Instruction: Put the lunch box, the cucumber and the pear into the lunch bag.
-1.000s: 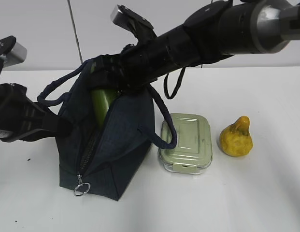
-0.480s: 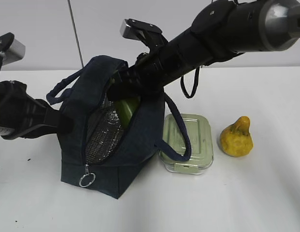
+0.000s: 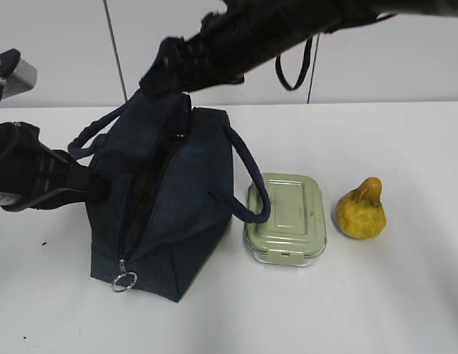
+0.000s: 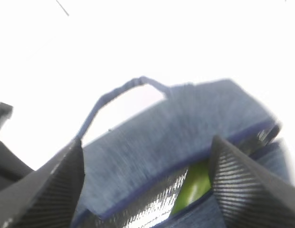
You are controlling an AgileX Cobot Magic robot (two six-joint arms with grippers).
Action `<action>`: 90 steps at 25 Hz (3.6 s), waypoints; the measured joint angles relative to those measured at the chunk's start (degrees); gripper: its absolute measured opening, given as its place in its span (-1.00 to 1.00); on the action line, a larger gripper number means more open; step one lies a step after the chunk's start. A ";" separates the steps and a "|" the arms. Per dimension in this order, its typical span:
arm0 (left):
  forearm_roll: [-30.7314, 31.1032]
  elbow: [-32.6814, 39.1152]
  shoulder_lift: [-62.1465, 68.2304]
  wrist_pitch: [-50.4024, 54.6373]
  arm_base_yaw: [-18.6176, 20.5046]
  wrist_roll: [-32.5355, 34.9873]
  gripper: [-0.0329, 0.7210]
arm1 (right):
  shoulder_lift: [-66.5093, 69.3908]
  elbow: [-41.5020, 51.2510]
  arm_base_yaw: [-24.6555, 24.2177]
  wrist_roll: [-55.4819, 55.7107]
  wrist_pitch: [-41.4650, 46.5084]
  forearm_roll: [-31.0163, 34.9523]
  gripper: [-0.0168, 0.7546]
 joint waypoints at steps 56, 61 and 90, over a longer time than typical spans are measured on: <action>0.00 0.00 0.00 0.59 0.00 0.00 -0.96 | -15.30 10.77 -14.83 4.04 9.57 -2.74 -0.51; 0.10 0.00 0.00 0.59 0.00 0.00 -0.96 | -11.43 7.59 -5.33 -0.83 7.51 3.94 -0.51; 0.37 0.00 0.00 0.83 0.00 0.00 -0.96 | -5.15 5.69 -14.29 11.98 7.57 -7.96 0.42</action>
